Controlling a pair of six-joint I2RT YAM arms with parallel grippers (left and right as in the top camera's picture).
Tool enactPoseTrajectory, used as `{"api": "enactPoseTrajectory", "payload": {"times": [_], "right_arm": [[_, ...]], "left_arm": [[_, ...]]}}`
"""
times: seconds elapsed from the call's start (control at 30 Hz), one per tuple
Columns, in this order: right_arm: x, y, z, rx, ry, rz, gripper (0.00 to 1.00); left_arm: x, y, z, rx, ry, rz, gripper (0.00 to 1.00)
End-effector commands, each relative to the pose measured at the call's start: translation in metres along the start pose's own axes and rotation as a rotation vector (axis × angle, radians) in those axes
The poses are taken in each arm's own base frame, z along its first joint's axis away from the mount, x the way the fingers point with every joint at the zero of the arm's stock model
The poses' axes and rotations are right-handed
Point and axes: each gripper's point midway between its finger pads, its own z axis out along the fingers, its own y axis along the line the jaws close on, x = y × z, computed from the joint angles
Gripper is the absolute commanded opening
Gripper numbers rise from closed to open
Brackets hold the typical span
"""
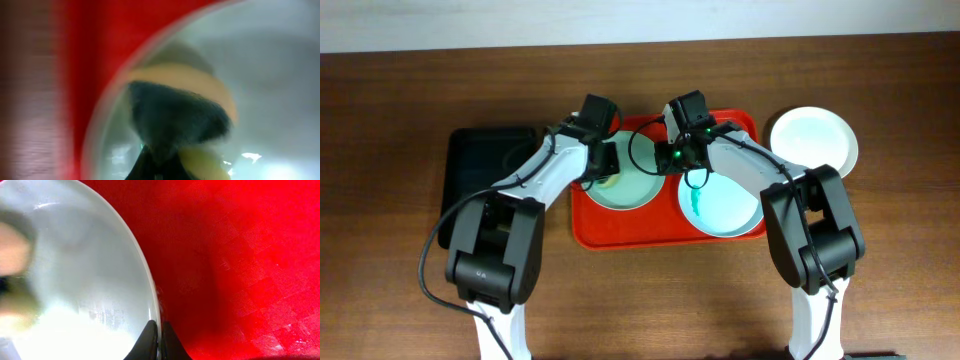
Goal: Clean dirty plates on tray and stack at the side
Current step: 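Hold the back plate with the right gripper and scrub it with the sponge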
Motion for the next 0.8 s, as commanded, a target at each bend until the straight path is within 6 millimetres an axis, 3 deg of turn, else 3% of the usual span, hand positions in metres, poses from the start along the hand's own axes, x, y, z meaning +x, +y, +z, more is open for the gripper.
{"api": "enactPoseTrajectory", "payload": {"times": [0.0, 0.1, 0.23, 0.37, 0.43, 0.57, 0.67, 0.77], "right_arm": [[0.005, -0.005, 0.002, 0.024, 0.015, -0.004, 0.04], [0.006, -0.005, 0.002, 0.025, 0.018, -0.004, 0.04], [0.006, -0.005, 0.002, 0.024, 0.018, -0.004, 0.04], [0.006, -0.005, 0.002, 0.024, 0.018, -0.003, 0.04], [0.006, -0.005, 0.002, 0.024, 0.018, -0.003, 0.04], [0.007, -0.005, 0.002, 0.026, 0.024, -0.002, 0.04], [0.008, -0.006, 0.002, 0.027, 0.029, -0.001, 0.04], [0.008, -0.006, 0.002, 0.027, 0.028, -0.001, 0.04]], "left_arm": [[-0.020, 0.044, 0.001, -0.142, 0.000, -0.057, 0.00], [-0.034, 0.010, -0.016, 0.058, 0.028, -0.078, 0.00], [-0.035, -0.052, -0.028, 0.393, 0.060, -0.035, 0.00], [-0.029, -0.066, -0.020, 0.419, 0.057, -0.010, 0.00], [-0.023, -0.069, -0.005, 0.410, 0.077, -0.004, 0.00], [-0.008, -0.059, 0.030, 0.360, 0.142, -0.020, 0.00], [-0.005, -0.016, 0.053, 0.139, 0.131, -0.036, 0.00], [-0.011, 0.024, 0.051, -0.064, 0.088, -0.034, 0.00]]}}
